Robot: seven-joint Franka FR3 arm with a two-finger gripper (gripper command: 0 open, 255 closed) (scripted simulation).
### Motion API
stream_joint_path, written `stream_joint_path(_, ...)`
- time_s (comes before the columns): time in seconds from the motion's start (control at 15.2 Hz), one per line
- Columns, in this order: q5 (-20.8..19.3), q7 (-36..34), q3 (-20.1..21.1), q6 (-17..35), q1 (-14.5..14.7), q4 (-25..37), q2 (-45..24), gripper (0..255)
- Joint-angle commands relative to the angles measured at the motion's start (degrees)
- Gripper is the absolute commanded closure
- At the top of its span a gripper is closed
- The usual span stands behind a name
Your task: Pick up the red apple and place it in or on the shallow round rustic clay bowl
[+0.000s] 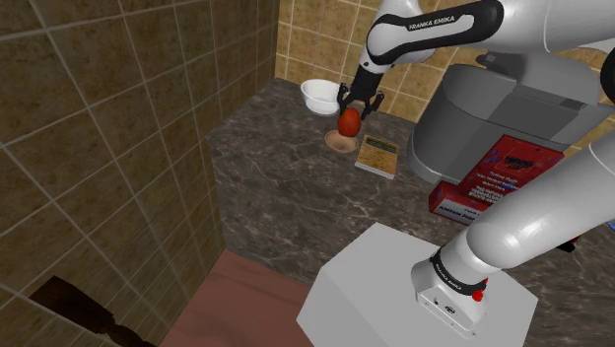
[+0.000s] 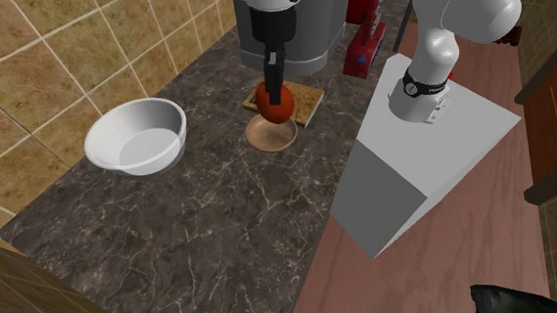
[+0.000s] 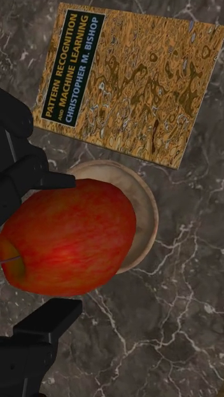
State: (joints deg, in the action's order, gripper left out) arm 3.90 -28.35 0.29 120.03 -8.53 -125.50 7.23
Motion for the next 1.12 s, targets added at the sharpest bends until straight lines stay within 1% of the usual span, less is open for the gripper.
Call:
stream_joint_path(0.0, 0.06, 0.12, 0.00, 1.63, 0.01, -1.01, -0.59, 255)
stream_joint_path(0.26, 0.21, 0.36, 0.02, 5.09, 0.04, -3.06, -1.99, 255)
stream_joint_path(0.79, 0.21, 0.36, 0.02, 5.09, 0.04, -3.06, -1.99, 255)
stream_joint_path(0.86, 0.21, 0.36, 0.02, 5.09, 0.04, -3.06, -1.99, 0)
stream_joint_path(1.06, 0.21, 0.36, 0.02, 5.09, 0.04, -3.06, -1.99, 0)
